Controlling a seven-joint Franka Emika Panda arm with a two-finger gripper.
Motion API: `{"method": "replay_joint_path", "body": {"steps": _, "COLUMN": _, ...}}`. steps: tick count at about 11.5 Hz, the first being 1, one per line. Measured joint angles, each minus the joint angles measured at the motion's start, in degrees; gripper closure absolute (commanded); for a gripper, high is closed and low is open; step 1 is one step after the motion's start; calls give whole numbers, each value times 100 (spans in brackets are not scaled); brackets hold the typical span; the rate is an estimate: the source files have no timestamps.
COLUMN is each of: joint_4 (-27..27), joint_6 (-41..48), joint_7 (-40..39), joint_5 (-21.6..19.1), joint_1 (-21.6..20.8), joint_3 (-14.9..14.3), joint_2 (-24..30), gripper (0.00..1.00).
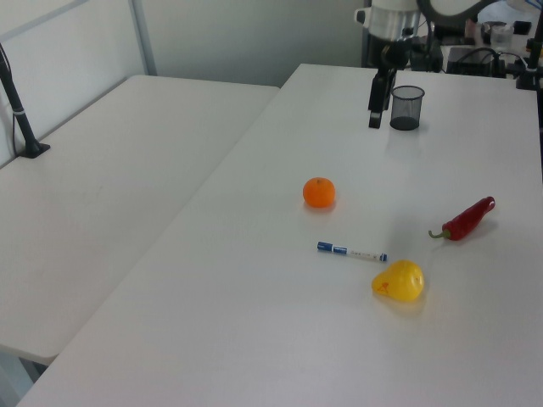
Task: Place marker
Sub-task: 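Move the open gripper over the blue-capped white marker, then lower the gripper and close it around the marker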
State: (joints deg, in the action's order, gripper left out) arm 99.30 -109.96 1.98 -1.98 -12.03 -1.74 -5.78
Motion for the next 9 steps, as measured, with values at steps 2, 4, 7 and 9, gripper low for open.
{"method": "replay_joint_path", "body": {"steps": 2, "joint_4": 2, "joint_6": -405, "joint_7": 473, "joint_5": 115, "joint_1": -26, "joint_3": 364, "joint_2": -292, "gripper": 0}}
{"method": "replay_joint_path", "body": {"steps": 4, "joint_4": 0, "joint_6": -740, "joint_7": 1149, "joint_5": 281, "joint_1": -171, "joint_3": 595, "joint_2": -528, "gripper": 1}}
{"method": "replay_joint_path", "body": {"steps": 7, "joint_4": -1, "joint_6": -954, "joint_7": 1771, "joint_5": 581, "joint_1": -540, "joint_3": 757, "joint_2": -772, "gripper": 5}}
{"method": "replay_joint_path", "body": {"steps": 9, "joint_4": 1, "joint_6": -1008, "joint_7": 1837, "joint_5": 610, "joint_1": -716, "joint_3": 805, "joint_2": -952, "gripper": 10}}
